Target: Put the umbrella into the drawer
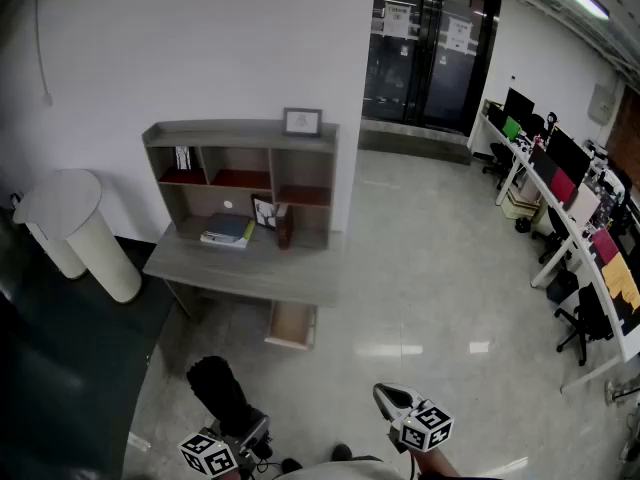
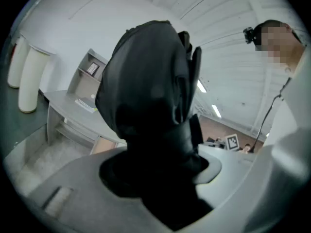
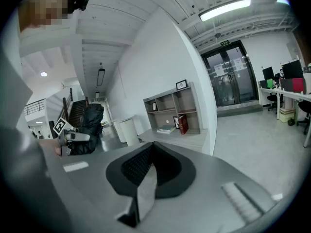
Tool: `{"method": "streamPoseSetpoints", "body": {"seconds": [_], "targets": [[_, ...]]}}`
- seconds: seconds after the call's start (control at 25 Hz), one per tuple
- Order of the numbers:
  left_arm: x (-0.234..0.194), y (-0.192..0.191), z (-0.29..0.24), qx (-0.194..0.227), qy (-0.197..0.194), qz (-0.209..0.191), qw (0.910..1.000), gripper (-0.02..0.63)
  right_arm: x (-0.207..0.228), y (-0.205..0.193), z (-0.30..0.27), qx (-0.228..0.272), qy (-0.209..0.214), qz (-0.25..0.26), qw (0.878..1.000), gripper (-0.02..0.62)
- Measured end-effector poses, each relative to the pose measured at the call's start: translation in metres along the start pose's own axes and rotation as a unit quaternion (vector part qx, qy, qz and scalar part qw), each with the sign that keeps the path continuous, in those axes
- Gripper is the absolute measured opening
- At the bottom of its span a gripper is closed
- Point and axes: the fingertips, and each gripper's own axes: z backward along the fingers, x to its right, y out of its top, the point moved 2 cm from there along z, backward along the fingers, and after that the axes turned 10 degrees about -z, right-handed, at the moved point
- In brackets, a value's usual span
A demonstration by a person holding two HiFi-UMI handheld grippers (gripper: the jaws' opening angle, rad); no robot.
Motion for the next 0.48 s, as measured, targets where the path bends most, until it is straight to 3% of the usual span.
{"method": "streamPoseSetpoints", "body": {"seconds": [0.48], "targets": [[0.0076,-0.0052,-0.0017,-0.006,-0.007,-0.003,1.0000,0.244,0.0014,-0.0041,0.0082,0.000,-0.001,0.000,1.000,0.005]]}}
